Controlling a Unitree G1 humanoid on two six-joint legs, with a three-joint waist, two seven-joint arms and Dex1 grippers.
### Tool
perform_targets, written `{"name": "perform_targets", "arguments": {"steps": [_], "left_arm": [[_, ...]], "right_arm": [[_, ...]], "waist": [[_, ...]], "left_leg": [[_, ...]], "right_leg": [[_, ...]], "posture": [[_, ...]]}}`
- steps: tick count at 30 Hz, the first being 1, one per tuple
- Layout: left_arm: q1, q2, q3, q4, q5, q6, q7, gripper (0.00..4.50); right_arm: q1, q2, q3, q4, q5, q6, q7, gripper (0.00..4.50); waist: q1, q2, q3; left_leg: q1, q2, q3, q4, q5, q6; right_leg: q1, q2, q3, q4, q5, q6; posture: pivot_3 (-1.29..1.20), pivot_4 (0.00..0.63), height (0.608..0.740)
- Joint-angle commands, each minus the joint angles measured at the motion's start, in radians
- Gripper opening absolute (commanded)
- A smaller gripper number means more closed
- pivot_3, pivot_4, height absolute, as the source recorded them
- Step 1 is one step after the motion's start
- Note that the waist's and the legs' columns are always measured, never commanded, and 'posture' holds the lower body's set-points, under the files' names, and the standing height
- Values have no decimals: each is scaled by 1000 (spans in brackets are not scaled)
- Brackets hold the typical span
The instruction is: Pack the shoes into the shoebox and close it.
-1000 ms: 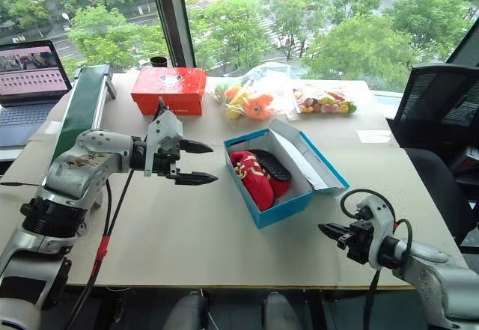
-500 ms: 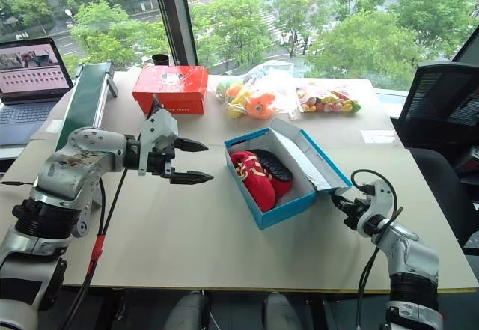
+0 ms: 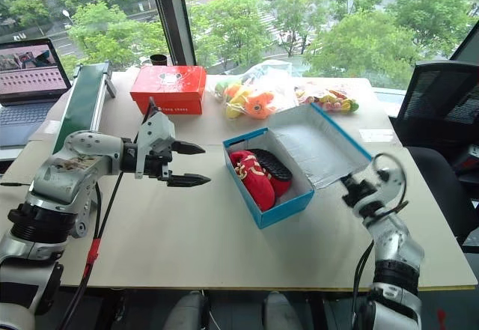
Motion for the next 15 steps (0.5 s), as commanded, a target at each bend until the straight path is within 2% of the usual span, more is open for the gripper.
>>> {"name": "perform_targets", "arguments": {"steps": [1,3,7,11,14,15], "left_arm": [[-66,49,36,51,35,-46,-18,4169],[-83,64,44,71,37,-55,-27,4169],[-161,115,84,190,75,-111,-21,4169],[-183,128,88,216,84,-125,-34,4169],[-169,123,95,194,75,-113,-26,4169],[-143,115,102,158,56,-88,-20,4169]], "right_arm": [[-37,-36,-22,-163,192,159,26,49],[-5,-41,51,-280,224,239,40,49],[158,-50,354,-619,258,438,90,49],[182,-51,445,-668,227,447,74,49],[133,-60,490,-630,186,433,75,49],[71,-67,526,-590,144,425,79,49]], "waist": [[2,0,0],[3,0,0],[2,0,0],[0,1,1],[7,0,1],[9,0,1]], "left_leg": [[0,0,-1,-1,0,0],[0,1,-2,-2,0,0],[-2,0,-2,-3,-1,1],[-3,0,-3,1,-1,1],[-3,0,-3,3,-1,1],[-3,0,-3,3,-1,1]], "right_leg": [[0,1,-1,0,0,0],[0,2,-1,0,0,0],[-2,1,-1,0,-1,-1],[-3,1,-1,1,0,-1],[-1,1,-1,0,-1,2],[-1,1,-2,0,-1,2]], "posture": [[0,150,739],[0,150,739],[0,150,739],[0,150,739],[0,150,739],[0,150,739]]}}
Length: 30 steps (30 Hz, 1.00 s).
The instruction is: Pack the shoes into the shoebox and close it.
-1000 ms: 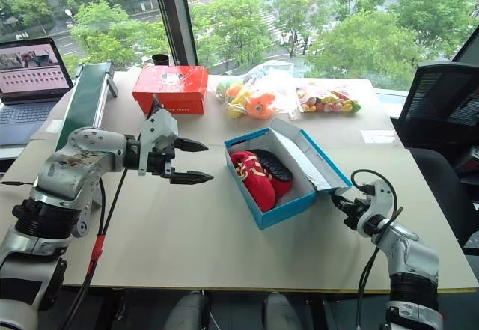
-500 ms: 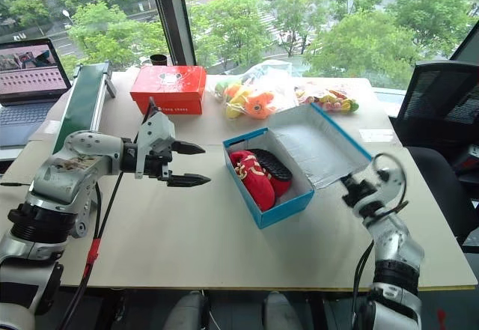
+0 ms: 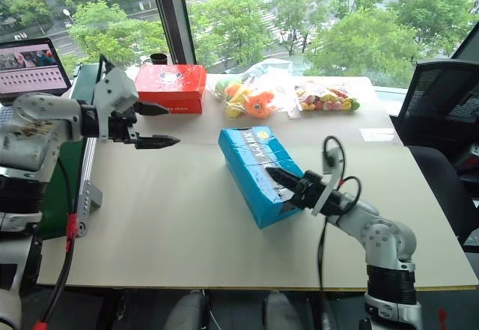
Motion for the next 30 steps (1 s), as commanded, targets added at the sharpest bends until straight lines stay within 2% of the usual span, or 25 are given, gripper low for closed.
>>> {"name": "perform_targets", "arguments": {"steps": [1,6,10,13,17,21,23,26,30], "left_arm": [[50,-8,35,-98,-33,40,12,4169],[146,-46,40,-220,-70,112,47,4169],[195,-84,40,-296,-82,157,97,4169],[223,-108,59,-335,-101,197,145,4169],[289,-99,70,-417,-120,237,171,4169],[336,-89,93,-474,-140,278,202,4169],[367,-91,105,-508,-154,302,223,4169],[416,-114,113,-554,-177,332,257,4169],[515,-222,104,-603,-198,341,364,4169]], "right_arm": [[-159,-26,75,68,-96,-34,15,49],[-385,-21,205,284,-273,-76,31,49],[-532,6,369,542,-501,-251,100,49],[-610,73,433,765,-605,-356,150,49],[-626,132,523,988,-763,-495,184,49],[-613,157,560,1106,-878,-618,169,49],[-609,163,535,1106,-882,-626,168,49],[-584,115,461,919,-818,-599,230,49],[-480,-73,453,540,-844,-539,298,1065]], "waist": [[-1,0,0],[-7,0,0],[-6,0,0],[-6,0,0],[-13,0,0],[-23,-3,-3],[-29,-3,-4],[-26,-4,-5],[4,-3,-5]], "left_leg": [[0,0,0,0,0,0],[0,1,0,-2,0,0],[-3,1,0,-3,0,0],[-4,1,0,-3,0,0],[-2,1,0,-2,0,0],[11,1,0,-4,0,0],[17,1,0,-4,0,0],[29,2,0,-6,0,0],[23,1,0,-6,0,0]], "right_leg": [[0,0,0,0,0,0],[-2,1,1,1,1,-3],[-6,1,1,1,1,-3],[-7,1,0,1,2,-3],[-6,1,1,2,2,-4],[6,1,1,2,2,-4],[12,1,1,2,1,-3],[23,1,1,0,-4,1],[19,0,0,0,-4,2]], "posture": [[0,150,739],[0,150,739],[0,150,739],[0,150,739],[0,150,739],[0,150,739],[0,150,739],[0,150,739],[0,150,739]]}}
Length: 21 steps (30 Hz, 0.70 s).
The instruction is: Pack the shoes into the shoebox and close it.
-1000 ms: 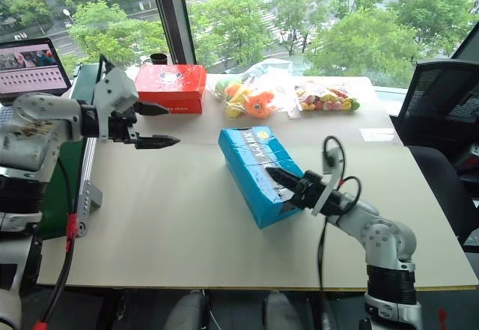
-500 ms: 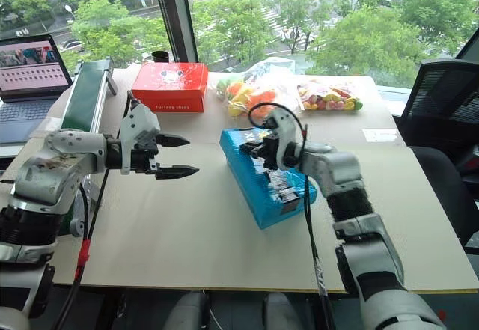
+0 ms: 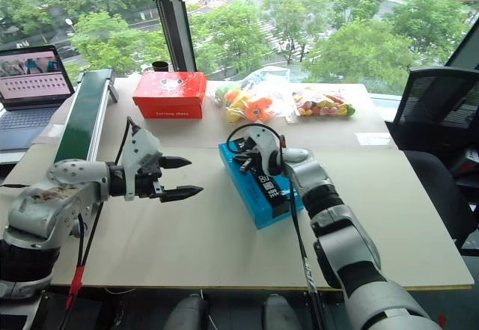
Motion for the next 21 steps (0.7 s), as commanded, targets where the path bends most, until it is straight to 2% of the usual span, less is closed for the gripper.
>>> {"name": "perform_targets", "arguments": {"steps": [1,3,5,8,10,13,15,19,21], "left_arm": [[92,-90,3,-80,-35,-11,82,4169],[148,-84,-41,-113,20,-111,69,4169],[173,-109,-50,-107,72,-174,125,4169],[210,-160,-43,-90,111,-257,192,4169],[244,-220,-29,-81,113,-313,238,4169],[270,-267,-13,-44,124,-364,274,4169],[318,-282,0,36,177,-484,295,4169],[407,-311,47,195,243,-698,347,4169],[452,-334,53,240,253,-756,363,4169]], "right_arm": [[101,-158,-48,-343,1,108,54,1443],[169,-243,-100,-525,54,194,86,2114],[244,-334,-185,-675,124,287,115,2812],[357,-412,-338,-768,179,377,69,3860],[484,-438,-444,-773,174,340,36,4486],[600,-399,-544,-769,192,297,-21,4486],[723,-342,-588,-715,164,200,-75,4486],[911,-220,-602,-685,138,39,-149,4486],[963,-150,-601,-647,88,-61,-240,4486]], "waist": [[12,0,0],[13,0,0],[15,0,0],[23,0,0],[28,0,0],[30,-3,-1],[28,-3,-2],[19,-1,-4],[12,0,-4]], "left_leg": [[-4,-1,0,1,0,0],[-14,-1,0,2,-1,-2],[-25,-1,0,2,-1,-2],[-25,-1,0,2,-1,-2],[-23,-1,0,3,-1,-2],[-18,-1,0,4,-1,-2],[-18,-1,1,5,-1,-1],[-14,-1,3,2,-1,-1],[-14,0,4,1,-1,-1]], "right_leg": [[-2,-1,0,0,0,0],[-13,-1,0,0,3,-5],[-24,-1,0,2,4,-6],[-25,-1,0,3,4,-6],[-20,-1,0,0,4,-7],[-15,-2,0,-2,4,-6],[-15,-1,1,-1,4,-6],[-14,-1,4,-1,3,-6],[-15,-1,4,-1,3,-7]], "posture": [[0,150,739],[0,150,739],[0,150,739],[0,150,739],[0,150,739],[0,150,739],[0,150,739],[0,150,739],[0,150,739]]}}
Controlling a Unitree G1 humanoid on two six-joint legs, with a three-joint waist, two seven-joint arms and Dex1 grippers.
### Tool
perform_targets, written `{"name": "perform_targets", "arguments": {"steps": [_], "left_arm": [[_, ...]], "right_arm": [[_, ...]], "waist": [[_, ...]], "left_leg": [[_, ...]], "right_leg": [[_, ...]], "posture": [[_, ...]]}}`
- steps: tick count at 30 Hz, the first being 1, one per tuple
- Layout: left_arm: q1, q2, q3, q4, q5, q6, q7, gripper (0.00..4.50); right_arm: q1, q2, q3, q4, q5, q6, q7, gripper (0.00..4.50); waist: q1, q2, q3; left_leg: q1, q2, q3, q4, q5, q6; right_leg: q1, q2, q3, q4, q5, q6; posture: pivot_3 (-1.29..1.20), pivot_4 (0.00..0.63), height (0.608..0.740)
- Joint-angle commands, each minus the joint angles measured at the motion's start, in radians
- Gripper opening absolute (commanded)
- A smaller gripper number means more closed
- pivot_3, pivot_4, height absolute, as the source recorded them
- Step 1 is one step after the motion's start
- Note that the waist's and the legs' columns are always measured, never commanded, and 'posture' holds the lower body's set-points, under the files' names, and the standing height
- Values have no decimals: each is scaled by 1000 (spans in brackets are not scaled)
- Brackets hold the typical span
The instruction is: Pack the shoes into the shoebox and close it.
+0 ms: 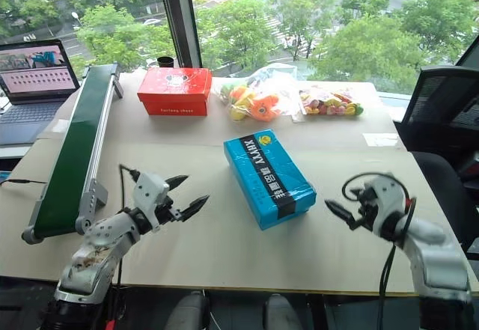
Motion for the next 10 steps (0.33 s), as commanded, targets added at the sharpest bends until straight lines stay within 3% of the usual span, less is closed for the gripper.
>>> {"name": "perform_targets", "arguments": {"steps": [1,5,10], "left_arm": [[60,-39,24,64,27,-139,35,4169],[81,-101,30,156,84,-285,110,4169],[119,-162,17,197,151,-385,205,4169]], "right_arm": [[59,89,-15,27,-65,-187,-133,4486],[115,227,37,54,-172,-357,-308,4486],[101,348,53,29,-194,-401,-448,4486]], "waist": [[-7,1,0],[-9,1,0],[-13,3,-3]], "left_leg": [[0,0,0,-1,0,0],[0,0,1,1,0,0],[2,0,1,1,0,-1]], "right_leg": [[0,0,0,0,0,0],[0,-1,1,0,0,1],[0,0,1,0,-3,7]], "posture": [[0,150,739],[0,150,739],[0,150,739]]}}
